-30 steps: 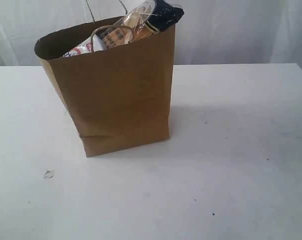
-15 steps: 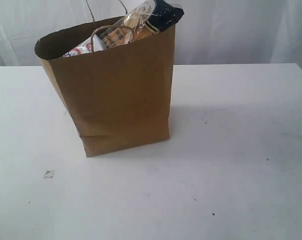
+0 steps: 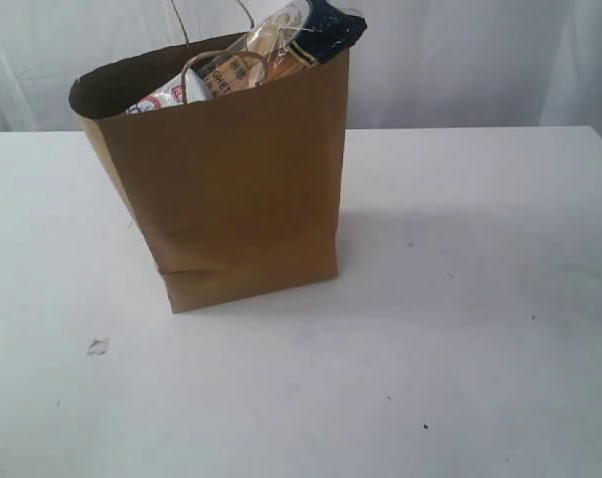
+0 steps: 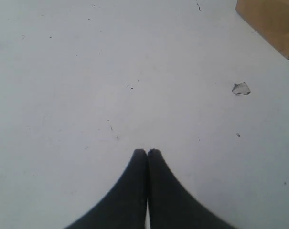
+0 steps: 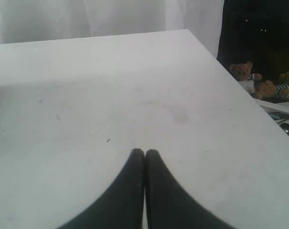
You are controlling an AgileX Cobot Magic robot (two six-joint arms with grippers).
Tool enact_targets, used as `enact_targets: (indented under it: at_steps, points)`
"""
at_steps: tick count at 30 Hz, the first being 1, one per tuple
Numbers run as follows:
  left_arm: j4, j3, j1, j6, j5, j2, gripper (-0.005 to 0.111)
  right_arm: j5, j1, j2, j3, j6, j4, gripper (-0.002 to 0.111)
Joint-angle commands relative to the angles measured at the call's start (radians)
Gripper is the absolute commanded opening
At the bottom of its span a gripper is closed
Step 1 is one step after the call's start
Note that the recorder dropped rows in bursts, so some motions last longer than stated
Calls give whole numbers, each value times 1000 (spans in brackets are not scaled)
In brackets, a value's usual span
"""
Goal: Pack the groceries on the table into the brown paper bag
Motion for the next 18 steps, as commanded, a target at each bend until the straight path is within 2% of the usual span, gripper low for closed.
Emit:
enact_targets:
  at_steps: [1,18]
  points:
    - [-9,6,-5,-6,4,-4,0,-6,1,-5,5,0,0,0]
    - [-9,6,-5,-6,4,-4,0,-6,1,-5,5,-8,0,0]
